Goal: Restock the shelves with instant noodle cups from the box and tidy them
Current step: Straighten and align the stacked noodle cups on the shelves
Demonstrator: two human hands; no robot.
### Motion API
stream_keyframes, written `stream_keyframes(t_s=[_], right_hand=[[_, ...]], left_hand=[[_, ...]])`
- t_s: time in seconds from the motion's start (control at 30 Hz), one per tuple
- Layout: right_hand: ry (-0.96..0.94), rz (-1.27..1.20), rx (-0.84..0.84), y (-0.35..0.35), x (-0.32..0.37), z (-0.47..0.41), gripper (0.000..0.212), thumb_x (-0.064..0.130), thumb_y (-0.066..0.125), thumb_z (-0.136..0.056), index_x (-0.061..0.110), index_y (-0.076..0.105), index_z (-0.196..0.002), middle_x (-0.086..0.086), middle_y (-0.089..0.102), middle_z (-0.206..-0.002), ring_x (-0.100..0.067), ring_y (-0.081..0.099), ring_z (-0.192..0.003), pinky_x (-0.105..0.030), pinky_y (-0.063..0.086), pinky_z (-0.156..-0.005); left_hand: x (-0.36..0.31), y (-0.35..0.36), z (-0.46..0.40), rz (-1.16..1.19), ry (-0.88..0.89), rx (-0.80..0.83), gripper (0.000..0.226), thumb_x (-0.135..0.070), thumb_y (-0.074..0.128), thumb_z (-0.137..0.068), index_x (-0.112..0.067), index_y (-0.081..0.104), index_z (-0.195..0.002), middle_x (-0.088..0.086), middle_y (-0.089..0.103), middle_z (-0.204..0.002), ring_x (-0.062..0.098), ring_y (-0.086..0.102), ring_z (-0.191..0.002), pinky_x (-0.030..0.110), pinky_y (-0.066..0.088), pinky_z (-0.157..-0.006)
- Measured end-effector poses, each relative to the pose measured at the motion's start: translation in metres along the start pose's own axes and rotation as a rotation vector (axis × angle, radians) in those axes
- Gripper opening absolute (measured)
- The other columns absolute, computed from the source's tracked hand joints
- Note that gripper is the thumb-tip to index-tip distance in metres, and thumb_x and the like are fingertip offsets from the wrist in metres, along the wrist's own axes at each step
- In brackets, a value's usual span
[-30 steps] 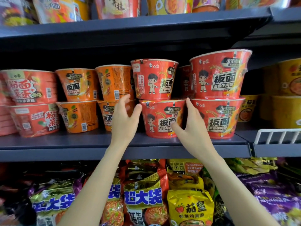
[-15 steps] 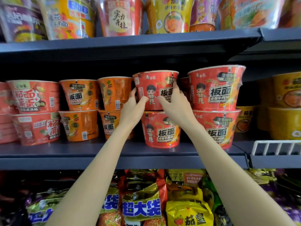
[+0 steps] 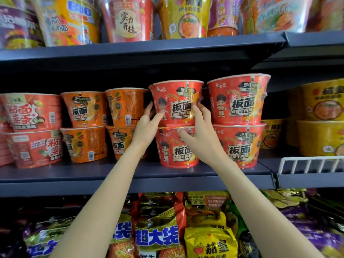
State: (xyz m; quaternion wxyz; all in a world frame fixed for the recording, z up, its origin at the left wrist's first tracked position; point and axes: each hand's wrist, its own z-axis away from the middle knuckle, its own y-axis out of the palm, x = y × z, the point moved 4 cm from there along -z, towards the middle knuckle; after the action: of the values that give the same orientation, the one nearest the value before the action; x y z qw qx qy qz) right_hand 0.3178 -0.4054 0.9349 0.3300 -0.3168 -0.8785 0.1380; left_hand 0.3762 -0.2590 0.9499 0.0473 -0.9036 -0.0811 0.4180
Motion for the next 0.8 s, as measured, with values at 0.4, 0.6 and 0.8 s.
stream_keyframes(t_s=[0.4,0.6,0.8], right_hand=[[-0.037,0.029,-0.038,0.002,0.001,0.005,0.07,0.029,0.053,-0.094,0.015,0.015,-0.151,0.001,0.007,-0.157,-0.012,0.043,-0.124,-0.021,0.04,-0.09],[-0.001,-0.051,-0.138,-0.006,-0.007,0.018,0.062,0.02,0.053,-0.095,0.014,0.022,-0.149,0.0,0.018,-0.154,0.019,0.02,-0.1,0.012,0.024,-0.073],[0.13,-0.135,-0.102,0.016,-0.029,0.053,0.072,0.016,0.056,-0.093,0.018,0.013,-0.151,0.002,0.033,-0.15,-0.006,0.036,-0.131,-0.018,0.035,-0.103]], left_hand=[[0.002,0.001,0.006,-0.035,0.094,-0.066,0.067,-0.038,0.058,-0.09,-0.03,0.024,-0.148,-0.003,0.044,-0.143,0.012,0.047,-0.125,0.028,0.044,-0.097],[0.01,-0.002,0.016,-0.009,0.061,-0.096,0.062,-0.039,0.054,-0.092,-0.029,0.026,-0.147,-0.004,0.038,-0.147,0.011,0.041,-0.13,0.029,0.042,-0.101],[0.033,-0.002,0.025,0.063,-0.148,-0.025,0.062,-0.047,0.048,-0.093,-0.032,0.023,-0.147,-0.003,0.039,-0.147,0.014,0.044,-0.128,0.037,0.04,-0.105]])
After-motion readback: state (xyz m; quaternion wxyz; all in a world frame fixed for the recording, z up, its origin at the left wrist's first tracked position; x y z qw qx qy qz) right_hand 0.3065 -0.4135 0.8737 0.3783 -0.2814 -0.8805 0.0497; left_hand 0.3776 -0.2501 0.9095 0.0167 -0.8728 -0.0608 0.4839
